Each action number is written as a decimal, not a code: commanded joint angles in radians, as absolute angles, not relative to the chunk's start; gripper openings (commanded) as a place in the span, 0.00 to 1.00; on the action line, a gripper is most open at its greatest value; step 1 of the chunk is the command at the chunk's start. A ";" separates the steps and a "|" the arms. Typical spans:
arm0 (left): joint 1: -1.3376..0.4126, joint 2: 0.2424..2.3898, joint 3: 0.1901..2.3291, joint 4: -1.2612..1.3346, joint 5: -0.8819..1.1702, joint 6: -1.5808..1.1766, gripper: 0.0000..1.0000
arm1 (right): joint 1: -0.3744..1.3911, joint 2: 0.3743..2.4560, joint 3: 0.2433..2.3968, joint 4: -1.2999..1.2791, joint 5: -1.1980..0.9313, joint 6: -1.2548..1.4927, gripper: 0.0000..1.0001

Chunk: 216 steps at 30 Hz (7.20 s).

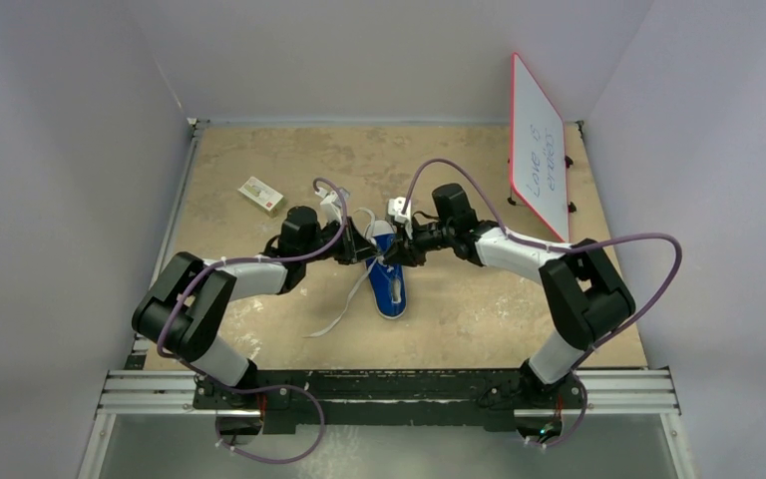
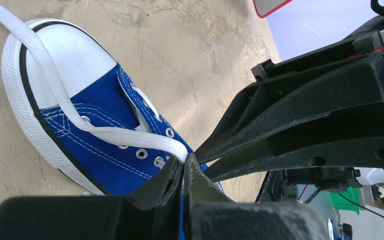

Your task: Tie the shoes

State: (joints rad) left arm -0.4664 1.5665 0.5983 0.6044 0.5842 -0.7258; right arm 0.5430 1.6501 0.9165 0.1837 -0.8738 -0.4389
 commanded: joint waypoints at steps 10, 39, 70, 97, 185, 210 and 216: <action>-0.462 1.518 0.631 0.661 0.644 -0.753 0.00 | 0.546 1.688 0.911 0.303 -0.877 -0.415 0.12; -0.420 1.481 0.708 0.249 0.591 -0.606 0.45 | 0.543 1.564 0.868 0.223 -0.772 -0.401 0.00; -0.475 1.599 0.663 0.667 0.548 -0.852 0.58 | 0.541 1.536 0.865 0.253 -0.855 -0.398 0.00; -0.502 2.012 0.640 1.731 0.881 -1.277 0.59 | 0.509 1.511 0.823 0.358 -0.737 -0.252 0.00; -0.479 2.010 0.683 1.732 1.032 -1.439 0.04 | 0.487 1.445 0.554 0.731 -0.756 -0.214 0.20; -0.480 1.989 0.698 1.733 1.020 -1.459 0.01 | 0.490 1.562 0.496 1.047 -0.731 -0.017 0.24; -0.482 1.986 0.700 1.733 1.021 -1.462 0.01 | 0.500 1.606 0.516 1.117 -0.747 0.034 0.31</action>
State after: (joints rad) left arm -0.4740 2.0357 0.6853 1.5120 1.0325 -1.4563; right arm 0.4866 1.5951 0.4828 1.0008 -0.7273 -0.0120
